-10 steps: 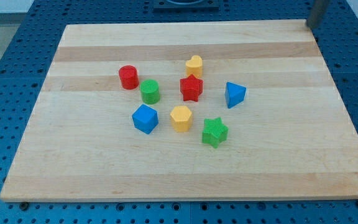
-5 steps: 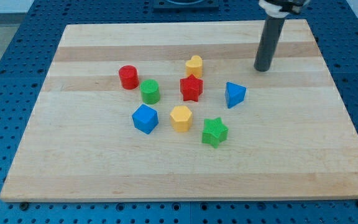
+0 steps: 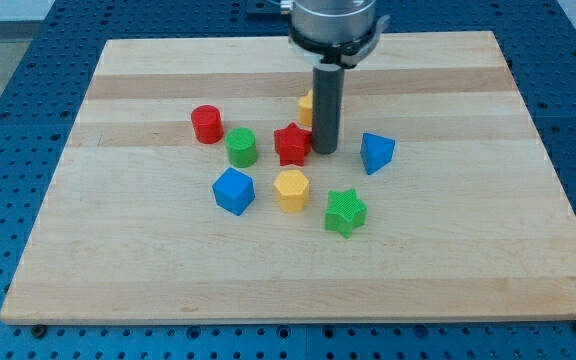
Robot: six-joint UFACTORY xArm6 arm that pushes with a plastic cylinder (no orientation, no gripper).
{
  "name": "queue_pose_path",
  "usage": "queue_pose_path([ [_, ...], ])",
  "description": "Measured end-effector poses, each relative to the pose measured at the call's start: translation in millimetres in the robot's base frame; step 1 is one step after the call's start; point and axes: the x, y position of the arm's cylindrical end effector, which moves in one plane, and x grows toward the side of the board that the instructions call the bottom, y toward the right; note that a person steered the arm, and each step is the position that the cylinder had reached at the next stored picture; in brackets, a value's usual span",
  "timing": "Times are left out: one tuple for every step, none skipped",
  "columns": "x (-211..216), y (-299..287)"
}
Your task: Keep red star below red circle
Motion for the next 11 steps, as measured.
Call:
queue_pose_path([
  [10, -22],
  [16, -37],
  [1, -43],
  [-32, -46],
  [-45, -62],
  [-45, -85],
  [-45, -100],
  [-37, -100],
  [-9, -94],
  [8, -88],
  [26, -87],
])
